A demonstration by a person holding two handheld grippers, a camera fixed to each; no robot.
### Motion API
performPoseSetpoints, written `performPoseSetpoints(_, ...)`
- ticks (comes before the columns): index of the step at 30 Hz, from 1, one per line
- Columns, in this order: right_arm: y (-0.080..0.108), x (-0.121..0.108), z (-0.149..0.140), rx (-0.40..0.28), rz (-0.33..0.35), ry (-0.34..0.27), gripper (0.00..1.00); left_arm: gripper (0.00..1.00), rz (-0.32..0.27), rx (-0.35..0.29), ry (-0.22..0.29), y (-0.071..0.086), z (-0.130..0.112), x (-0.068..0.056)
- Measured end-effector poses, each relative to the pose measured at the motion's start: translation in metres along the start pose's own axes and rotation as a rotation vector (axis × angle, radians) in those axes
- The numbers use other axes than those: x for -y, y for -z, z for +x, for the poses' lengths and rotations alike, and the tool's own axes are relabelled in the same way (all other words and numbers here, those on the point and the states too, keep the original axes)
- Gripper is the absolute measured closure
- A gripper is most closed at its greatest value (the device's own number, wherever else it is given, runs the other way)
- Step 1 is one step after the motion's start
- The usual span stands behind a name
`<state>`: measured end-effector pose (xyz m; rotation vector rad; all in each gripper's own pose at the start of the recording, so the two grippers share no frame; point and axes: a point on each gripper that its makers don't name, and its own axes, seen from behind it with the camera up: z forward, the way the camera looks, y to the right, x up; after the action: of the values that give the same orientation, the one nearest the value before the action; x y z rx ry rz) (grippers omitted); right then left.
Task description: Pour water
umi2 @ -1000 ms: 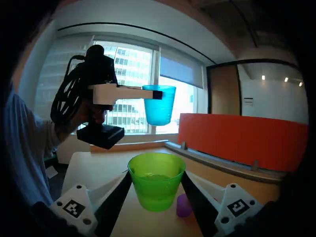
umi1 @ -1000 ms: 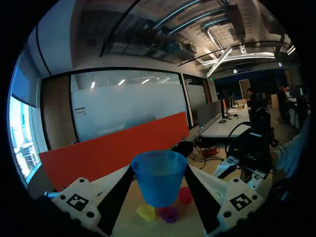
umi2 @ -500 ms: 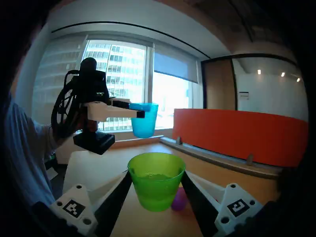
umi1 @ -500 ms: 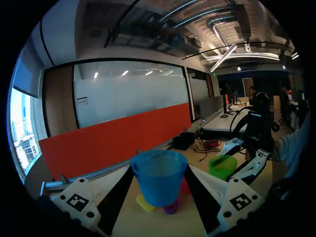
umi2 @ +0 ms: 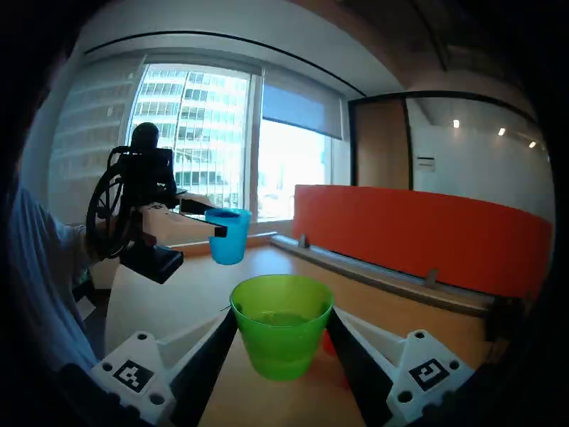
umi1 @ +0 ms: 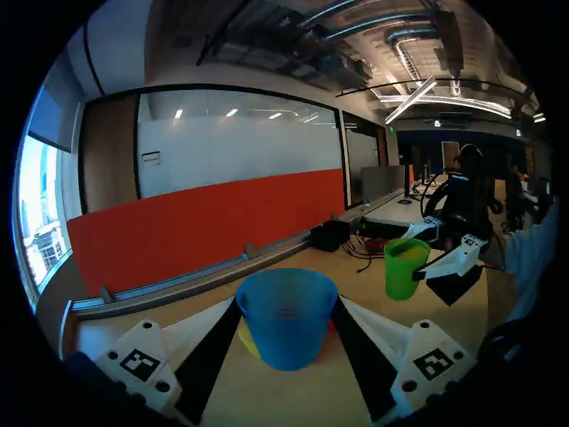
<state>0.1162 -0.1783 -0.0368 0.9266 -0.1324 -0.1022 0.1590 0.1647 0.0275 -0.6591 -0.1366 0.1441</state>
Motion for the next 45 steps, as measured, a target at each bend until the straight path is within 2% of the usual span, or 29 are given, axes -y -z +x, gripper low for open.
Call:
performPoseSetpoints(20,0.025,-0.030,-0.009,0.043,-0.050,-0.018,0.12,0.12,-0.004,0.105,0.012,0.004,-0.062,-0.002)
performPoseSetpoints(38,0.030,-0.034,-0.029,0.118,-0.029,-0.029,0.11,0.12,-0.039,0.189,0.017,-0.002,-0.100,-0.017)
performPoseSetpoints(45,0.030,-0.034,-0.045,0.173,-0.015,-0.016,0.11,0.12,-0.062,0.235,0.007,-0.004,-0.118,-0.025)
